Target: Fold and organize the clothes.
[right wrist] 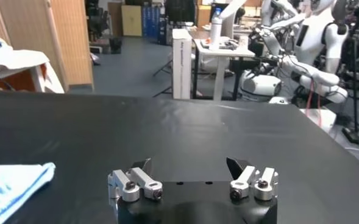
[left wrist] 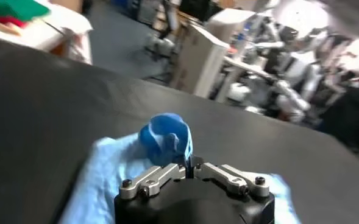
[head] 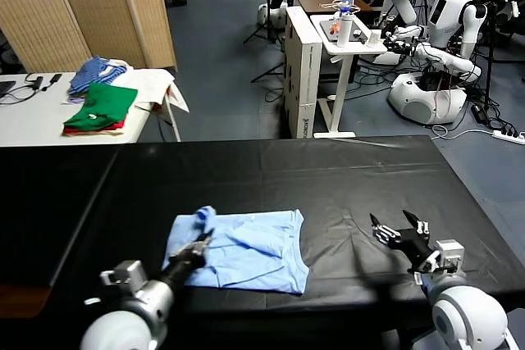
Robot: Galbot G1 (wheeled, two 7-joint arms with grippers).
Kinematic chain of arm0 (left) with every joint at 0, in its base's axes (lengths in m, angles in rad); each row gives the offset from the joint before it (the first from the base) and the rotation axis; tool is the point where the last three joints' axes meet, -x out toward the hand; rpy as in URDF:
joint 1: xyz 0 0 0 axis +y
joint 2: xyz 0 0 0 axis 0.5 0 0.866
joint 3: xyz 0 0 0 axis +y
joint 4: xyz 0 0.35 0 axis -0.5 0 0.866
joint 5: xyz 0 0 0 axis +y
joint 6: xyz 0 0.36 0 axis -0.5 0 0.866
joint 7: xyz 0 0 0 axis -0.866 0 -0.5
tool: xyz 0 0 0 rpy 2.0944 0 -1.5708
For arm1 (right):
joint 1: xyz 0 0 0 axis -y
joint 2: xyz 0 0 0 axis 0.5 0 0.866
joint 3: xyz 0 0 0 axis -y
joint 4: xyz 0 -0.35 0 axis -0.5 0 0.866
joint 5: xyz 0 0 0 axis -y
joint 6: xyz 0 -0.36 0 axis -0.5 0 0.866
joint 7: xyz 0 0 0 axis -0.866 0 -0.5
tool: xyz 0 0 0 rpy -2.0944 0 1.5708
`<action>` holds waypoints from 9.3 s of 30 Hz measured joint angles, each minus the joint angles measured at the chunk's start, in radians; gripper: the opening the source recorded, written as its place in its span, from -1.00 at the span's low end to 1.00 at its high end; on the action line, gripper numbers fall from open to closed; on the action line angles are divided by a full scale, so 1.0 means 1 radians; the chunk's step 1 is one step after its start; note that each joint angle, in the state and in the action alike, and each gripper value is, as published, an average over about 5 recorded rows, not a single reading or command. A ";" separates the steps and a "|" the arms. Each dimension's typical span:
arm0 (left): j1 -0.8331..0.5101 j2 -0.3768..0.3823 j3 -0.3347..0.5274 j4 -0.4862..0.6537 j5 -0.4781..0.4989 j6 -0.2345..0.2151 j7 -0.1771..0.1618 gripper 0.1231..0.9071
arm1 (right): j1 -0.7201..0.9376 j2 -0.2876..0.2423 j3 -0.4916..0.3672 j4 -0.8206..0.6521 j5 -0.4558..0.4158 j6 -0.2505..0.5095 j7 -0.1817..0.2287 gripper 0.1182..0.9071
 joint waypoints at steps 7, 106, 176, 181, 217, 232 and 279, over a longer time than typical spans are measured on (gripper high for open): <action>-0.055 -0.035 0.085 0.026 -0.010 0.003 0.003 -0.88 | -0.014 0.018 -0.005 0.002 -0.020 0.001 -0.001 1.00; 0.052 -0.150 -0.114 0.200 0.406 -0.209 0.185 1.00 | 0.147 -0.045 -0.292 0.016 -0.073 0.073 -0.060 1.00; 0.277 0.268 -0.647 0.091 0.390 -0.196 0.189 -0.86 | 0.125 0.030 -0.300 -0.034 -0.155 0.121 -0.066 1.00; 0.274 0.235 -0.648 0.008 0.384 -0.129 0.126 -0.86 | 0.113 0.034 -0.298 -0.029 -0.168 0.121 -0.067 1.00; 0.019 -0.292 0.056 0.110 0.490 -0.130 0.198 0.02 | 0.129 -0.001 -0.318 0.016 0.106 -0.030 -0.021 1.00; 0.040 -0.182 -0.056 0.077 0.468 -0.176 0.218 1.00 | 0.301 0.042 -0.559 -0.090 0.321 -0.121 0.063 1.00; 0.130 -0.150 -0.181 0.058 0.429 -0.267 0.154 1.00 | 0.230 -0.067 -0.387 -0.015 0.310 -0.202 0.070 0.05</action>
